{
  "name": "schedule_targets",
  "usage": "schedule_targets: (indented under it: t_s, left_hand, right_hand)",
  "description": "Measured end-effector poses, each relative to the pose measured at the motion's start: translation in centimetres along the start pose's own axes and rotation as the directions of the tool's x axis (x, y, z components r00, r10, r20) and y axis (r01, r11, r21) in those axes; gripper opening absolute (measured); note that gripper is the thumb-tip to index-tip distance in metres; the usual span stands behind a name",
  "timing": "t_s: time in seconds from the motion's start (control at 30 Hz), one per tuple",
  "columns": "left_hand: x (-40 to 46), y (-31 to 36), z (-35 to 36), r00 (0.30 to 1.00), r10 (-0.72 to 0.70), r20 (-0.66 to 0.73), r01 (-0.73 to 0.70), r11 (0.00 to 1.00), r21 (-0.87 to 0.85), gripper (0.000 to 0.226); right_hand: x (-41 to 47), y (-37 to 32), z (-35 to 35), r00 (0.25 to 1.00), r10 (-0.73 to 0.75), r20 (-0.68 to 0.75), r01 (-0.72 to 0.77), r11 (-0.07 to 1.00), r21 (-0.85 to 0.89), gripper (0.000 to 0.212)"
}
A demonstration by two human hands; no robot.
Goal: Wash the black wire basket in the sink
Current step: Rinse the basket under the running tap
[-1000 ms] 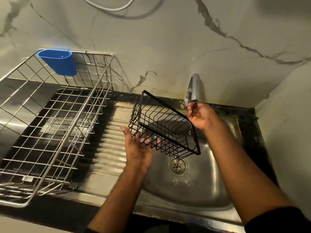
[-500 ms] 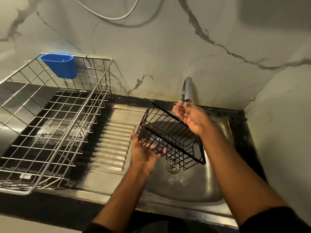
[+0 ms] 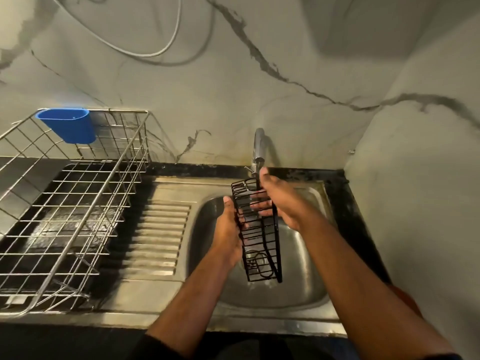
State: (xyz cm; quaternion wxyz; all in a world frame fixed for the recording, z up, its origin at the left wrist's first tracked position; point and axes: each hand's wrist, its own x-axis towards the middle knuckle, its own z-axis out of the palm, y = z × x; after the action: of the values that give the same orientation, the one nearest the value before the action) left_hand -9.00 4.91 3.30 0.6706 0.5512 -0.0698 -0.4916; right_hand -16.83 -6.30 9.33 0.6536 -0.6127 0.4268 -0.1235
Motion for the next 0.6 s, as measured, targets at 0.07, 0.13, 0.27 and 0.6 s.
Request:
schedule_targets:
  t_s: [0.07, 0.13, 0.27, 0.6]
  left_hand:
    - [0.0, 0.2, 0.3, 1.0, -0.019, 0.024, 0.017, 0.997, 0.079, 0.065]
    - [0.0, 0.4, 0.5, 0.999, -0.031, 0.023, 0.027, 0.989, 0.143, 0.067]
    - [0.0, 0.8, 0.9, 0.999, 0.0, 0.042, -0.012, 0.952, 0.307, 0.074]
    - [2.0, 0.8, 0.9, 0.998, 0.058, 0.01, -0.056, 0.872, 0.485, 0.034]
  right_hand:
    - [-0.2, 0.9, -0.1, 0.997, -0.062, -0.046, 0.059, 0.997, -0.051, 0.055]
    - [0.2, 1.9, -0.6, 0.988, -0.067, -0.136, 0.071, 0.997, 0.026, 0.051]
    - [1.3, 3.2, -1.9, 0.965, 0.056, -0.256, 0.013, 0.965, 0.262, 0.041]
    - [1.9, 4.0, -2.3, 0.971, 0.151, -0.186, -0.049, 0.886, 0.461, 0.027]
